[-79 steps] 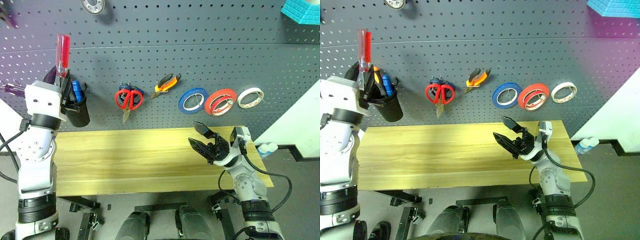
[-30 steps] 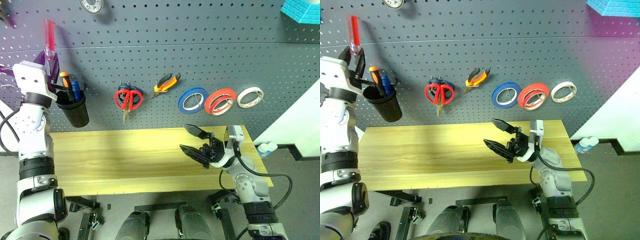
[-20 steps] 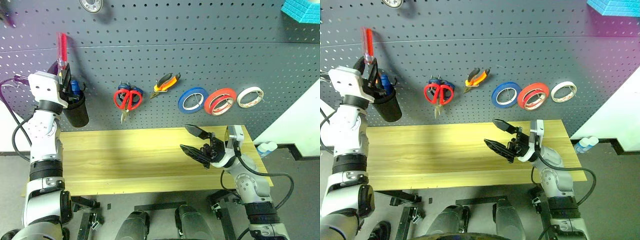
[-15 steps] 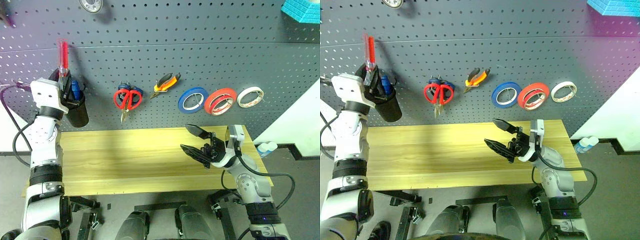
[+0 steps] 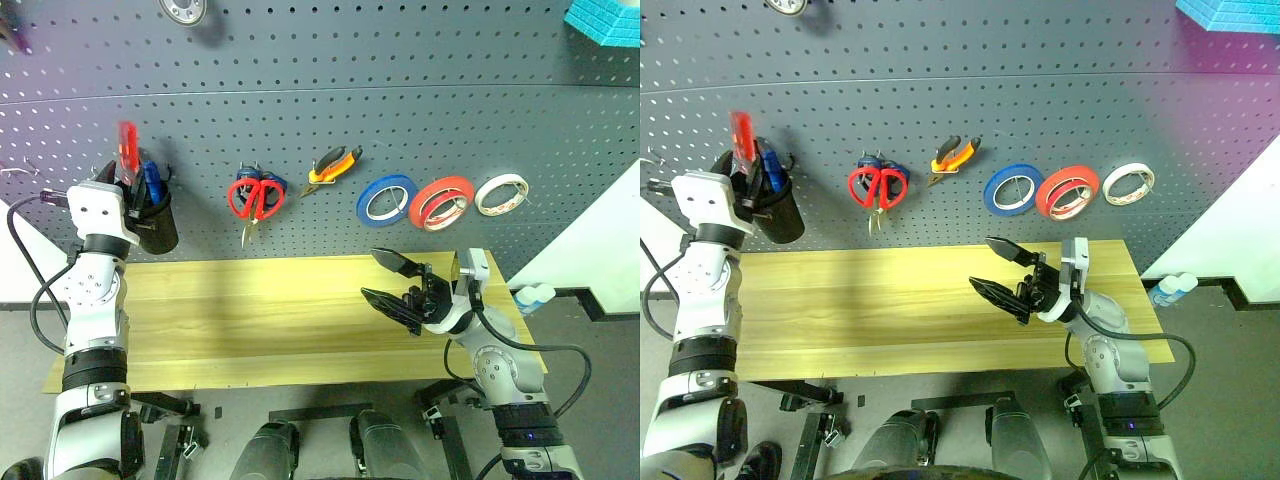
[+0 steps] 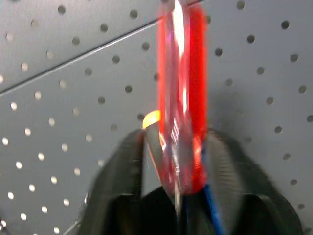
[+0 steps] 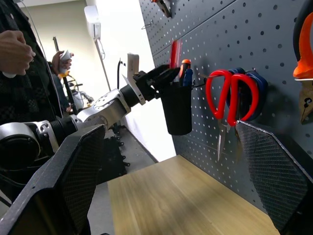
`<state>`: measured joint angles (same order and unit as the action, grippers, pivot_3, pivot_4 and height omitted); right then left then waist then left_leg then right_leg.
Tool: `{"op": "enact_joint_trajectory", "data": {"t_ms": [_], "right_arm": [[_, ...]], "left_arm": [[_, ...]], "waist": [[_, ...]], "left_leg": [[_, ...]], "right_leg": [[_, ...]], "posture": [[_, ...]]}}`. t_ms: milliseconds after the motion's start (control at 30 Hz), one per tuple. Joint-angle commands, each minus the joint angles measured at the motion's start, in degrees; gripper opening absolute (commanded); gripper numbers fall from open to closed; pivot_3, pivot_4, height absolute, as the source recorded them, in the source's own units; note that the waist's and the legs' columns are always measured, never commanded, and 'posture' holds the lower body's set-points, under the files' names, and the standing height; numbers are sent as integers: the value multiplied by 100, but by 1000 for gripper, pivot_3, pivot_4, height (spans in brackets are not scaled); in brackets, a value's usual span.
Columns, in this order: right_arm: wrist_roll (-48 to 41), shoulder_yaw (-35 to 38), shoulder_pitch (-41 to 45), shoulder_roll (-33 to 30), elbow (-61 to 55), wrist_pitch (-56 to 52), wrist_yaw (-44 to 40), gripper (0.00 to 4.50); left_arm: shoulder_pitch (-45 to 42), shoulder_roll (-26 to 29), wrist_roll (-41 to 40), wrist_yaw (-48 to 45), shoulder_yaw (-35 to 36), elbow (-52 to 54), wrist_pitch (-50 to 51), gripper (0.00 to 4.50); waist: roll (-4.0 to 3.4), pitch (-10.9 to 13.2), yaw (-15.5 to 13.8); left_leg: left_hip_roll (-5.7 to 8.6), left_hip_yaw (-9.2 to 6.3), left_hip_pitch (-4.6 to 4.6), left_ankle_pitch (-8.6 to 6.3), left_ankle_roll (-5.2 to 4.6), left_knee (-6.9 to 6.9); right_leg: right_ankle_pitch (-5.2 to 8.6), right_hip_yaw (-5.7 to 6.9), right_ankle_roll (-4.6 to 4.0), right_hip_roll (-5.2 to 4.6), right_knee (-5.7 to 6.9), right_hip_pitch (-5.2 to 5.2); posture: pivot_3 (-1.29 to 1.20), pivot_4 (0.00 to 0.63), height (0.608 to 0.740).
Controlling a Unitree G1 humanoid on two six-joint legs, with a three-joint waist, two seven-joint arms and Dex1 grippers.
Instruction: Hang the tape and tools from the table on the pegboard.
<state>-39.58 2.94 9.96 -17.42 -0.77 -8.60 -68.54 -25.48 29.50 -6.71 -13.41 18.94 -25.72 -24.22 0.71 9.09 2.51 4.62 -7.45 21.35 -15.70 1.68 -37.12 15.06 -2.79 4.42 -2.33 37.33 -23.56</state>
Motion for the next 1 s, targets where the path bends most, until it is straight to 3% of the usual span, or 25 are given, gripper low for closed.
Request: {"op": "enact_joint_trajectory", "data": {"t_ms": [33,133,533,1000], "right_arm": [[-21,71,78,-13,-43,63,-22,4500],[-18,58,88,3,-41,67,-15,4500],[0,53,185,37,118,118,-63,4500],[176,128,303,140,448,446,13,4500]], "left_arm": [[-72,69,-106,50,101,323,-22,3545],[-112,24,-148,74,77,548,30,4477],[-310,-131,-418,107,16,1742,666,4477],[-1,-597,-1057,-921,-1182,3587,2119,4477]], "waist": [[0,0,0],[0,0,0],[0,0,-3],[0,-1,10]], "left_leg": [[0,0,0,0,0,0],[0,0,1,0,0,0],[0,0,2,0,0,0],[0,1,0,0,0,3]], "right_leg": [[0,0,0,0,0,0],[0,0,0,0,-2,0],[0,0,0,0,-2,0],[0,-1,0,1,-7,2]], "posture": [[-85,157,740],[-85,156,740],[-72,149,740],[-68,130,740]]}}
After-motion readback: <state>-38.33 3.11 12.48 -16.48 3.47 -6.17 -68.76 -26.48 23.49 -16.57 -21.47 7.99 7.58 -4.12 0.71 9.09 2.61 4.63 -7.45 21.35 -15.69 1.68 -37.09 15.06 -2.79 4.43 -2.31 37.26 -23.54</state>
